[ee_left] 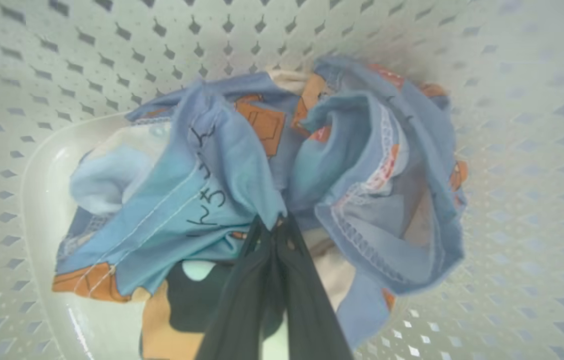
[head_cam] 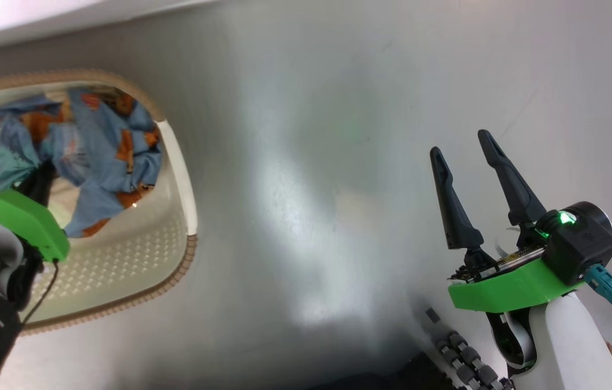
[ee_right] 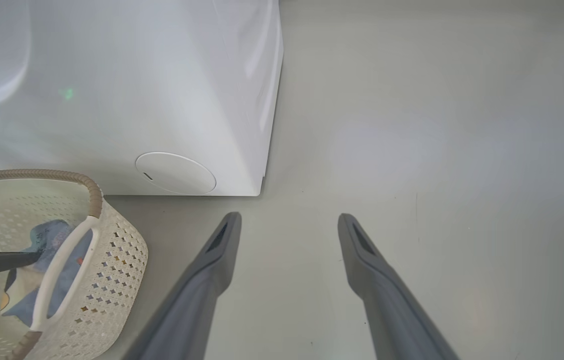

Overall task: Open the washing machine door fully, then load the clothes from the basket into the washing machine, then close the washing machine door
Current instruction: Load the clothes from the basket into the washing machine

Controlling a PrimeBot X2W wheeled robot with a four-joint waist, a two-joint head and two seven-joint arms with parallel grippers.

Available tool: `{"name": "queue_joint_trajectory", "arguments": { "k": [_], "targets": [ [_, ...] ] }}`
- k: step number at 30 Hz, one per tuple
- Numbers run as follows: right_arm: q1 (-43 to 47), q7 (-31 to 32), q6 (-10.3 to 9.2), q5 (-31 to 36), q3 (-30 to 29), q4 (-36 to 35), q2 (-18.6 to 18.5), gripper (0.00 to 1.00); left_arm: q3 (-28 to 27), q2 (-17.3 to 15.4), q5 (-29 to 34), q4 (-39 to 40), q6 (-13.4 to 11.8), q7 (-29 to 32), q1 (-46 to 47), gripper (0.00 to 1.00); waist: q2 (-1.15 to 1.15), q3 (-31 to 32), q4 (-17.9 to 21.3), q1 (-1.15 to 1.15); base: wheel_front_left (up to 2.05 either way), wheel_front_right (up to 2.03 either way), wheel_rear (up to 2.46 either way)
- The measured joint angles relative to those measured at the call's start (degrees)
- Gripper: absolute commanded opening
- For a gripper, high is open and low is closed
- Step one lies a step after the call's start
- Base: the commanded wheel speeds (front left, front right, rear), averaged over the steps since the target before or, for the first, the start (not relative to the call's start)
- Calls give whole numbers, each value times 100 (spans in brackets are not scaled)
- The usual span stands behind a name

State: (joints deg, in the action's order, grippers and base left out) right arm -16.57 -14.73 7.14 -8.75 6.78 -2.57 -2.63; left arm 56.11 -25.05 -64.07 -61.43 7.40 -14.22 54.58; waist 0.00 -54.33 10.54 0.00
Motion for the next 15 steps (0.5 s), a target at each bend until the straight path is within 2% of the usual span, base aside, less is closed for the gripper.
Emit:
{"name": "queue_joint_trajectory", "arguments": {
  "k": [8,15],
  "targets": [
    [2,0,0,0,-83,256,-5,100,-1078,137,783,693,0,-1,-738,0,0,571,-210,0,0,0,0],
    [44,0,0,0,-203,494,-16,100,-2064,490,1404,1172,0,-16,-1666,0,0,1248,-394,0,0,0,0]
  ]
}}
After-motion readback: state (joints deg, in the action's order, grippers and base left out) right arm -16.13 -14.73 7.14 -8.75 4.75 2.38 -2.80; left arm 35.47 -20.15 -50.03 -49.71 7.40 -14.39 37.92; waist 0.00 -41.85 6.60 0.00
